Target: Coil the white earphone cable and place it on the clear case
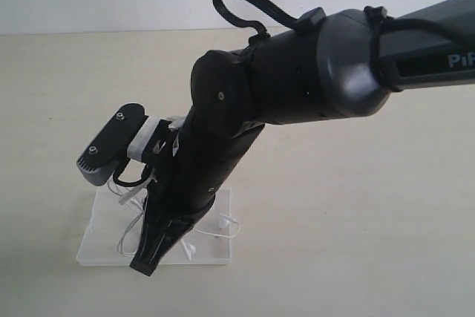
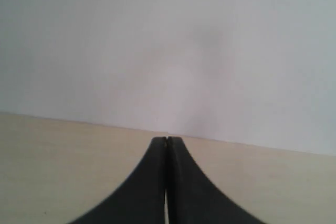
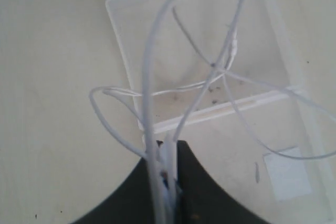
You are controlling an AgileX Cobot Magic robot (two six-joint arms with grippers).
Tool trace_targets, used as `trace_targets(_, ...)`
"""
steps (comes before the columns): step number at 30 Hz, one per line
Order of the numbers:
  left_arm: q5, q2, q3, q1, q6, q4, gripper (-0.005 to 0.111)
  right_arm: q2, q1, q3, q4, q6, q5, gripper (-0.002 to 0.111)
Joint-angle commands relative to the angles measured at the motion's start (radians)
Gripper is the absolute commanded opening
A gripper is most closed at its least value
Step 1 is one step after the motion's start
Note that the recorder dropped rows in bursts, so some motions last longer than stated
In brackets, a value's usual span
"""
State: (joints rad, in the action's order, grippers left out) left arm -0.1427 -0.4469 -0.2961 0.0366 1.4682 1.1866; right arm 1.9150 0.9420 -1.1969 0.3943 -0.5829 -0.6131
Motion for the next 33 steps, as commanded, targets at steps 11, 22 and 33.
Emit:
trace_targets(11,-0.017,0.004,0.098,-0.077,0.002,0.009,0.000,-0.001,0.001,-0.006,-0.004,-0.006,0.035,0.000)
trace_targets(22,-0.017,0.004,0.098,-0.077,0.002,0.009,0.000,-0.001,0.001,-0.006,-0.004,-0.006,0.037,0.000)
trace_targets(33,-0.017,0.004,0.098,-0.077,0.002,0.009,0.000,-0.001,0.001,-0.006,-0.004,-0.006,0.026,0.000)
